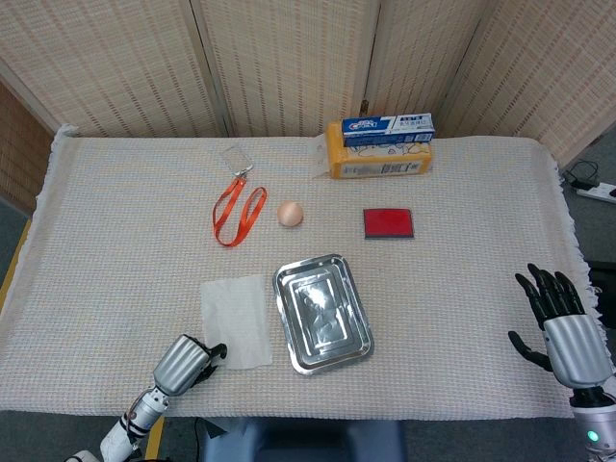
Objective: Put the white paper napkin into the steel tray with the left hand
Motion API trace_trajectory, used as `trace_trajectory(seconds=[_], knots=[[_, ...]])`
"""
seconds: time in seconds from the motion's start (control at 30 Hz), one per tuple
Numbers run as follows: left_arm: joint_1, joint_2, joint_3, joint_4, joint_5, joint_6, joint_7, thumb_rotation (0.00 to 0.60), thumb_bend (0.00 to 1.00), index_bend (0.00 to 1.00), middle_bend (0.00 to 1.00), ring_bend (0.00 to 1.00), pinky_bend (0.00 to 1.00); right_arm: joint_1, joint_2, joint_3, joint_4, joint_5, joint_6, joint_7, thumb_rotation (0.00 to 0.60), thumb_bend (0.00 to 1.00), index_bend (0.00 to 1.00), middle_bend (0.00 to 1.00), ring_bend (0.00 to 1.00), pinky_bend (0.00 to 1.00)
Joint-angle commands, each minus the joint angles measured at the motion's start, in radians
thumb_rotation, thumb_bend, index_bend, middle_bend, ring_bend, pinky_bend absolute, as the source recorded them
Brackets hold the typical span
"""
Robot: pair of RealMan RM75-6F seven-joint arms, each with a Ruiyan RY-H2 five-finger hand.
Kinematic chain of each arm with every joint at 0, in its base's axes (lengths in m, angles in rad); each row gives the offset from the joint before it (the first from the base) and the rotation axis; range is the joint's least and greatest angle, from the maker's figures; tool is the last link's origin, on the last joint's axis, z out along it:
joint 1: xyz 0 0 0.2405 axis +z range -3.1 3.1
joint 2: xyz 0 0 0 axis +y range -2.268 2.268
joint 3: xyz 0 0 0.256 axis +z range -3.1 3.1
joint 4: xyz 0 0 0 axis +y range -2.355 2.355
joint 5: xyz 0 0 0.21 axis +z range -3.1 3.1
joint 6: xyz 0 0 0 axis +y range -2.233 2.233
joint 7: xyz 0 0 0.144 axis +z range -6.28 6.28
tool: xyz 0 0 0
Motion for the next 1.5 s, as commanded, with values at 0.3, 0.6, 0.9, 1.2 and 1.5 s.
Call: trace_trajectory(seconds=[0.3,0.6,0.9,1.2,1.5], knots=[[-0.026,0.033,-0.043,-0.031,-0.018,0.075,0.058,0.600,0.61,0.62,1.00,1.00,1.00,-0.003,0.006,-0.005,-0.005,-0.007,0.005,0.009,0.600,0.34,0.00,0.00,0.00,0.00],[-0.044,0.104,-0.107,-0.176,-0.063,0.123,0.089,0.600,0.61,0.59,1.00,1.00,1.00,-0.006,0.009,-0.008,-0.014,-0.012,0.009,0.007,0.600,0.34,0.00,0.00,0.00,0.00],[-0.088,0.137,-0.159,-0.412,-0.050,0.133,0.212,0.600,0.61,0.58,1.00,1.00,1.00,-0.008,0.019,-0.008,-0.020,-0.018,0.019,0.026,0.600,0.34,0.00,0.00,0.00,0.00],[-0.120,0.156,-0.226,-0.564,-0.070,0.123,0.266,0.600,0.61,0.58,1.00,1.00,1.00,-0.010,0.023,-0.007,-0.021,-0.014,0.020,0.030,0.600,0.34,0.00,0.00,0.00,0.00],[-0.130,0.125,-0.212,-0.610,-0.062,0.088,0.318,0.600,0.62,0.58,1.00,1.00,1.00,-0.011,0.029,0.001,-0.021,-0.002,0.022,0.046,0.600,0.34,0.00,0.00,0.00,0.00]])
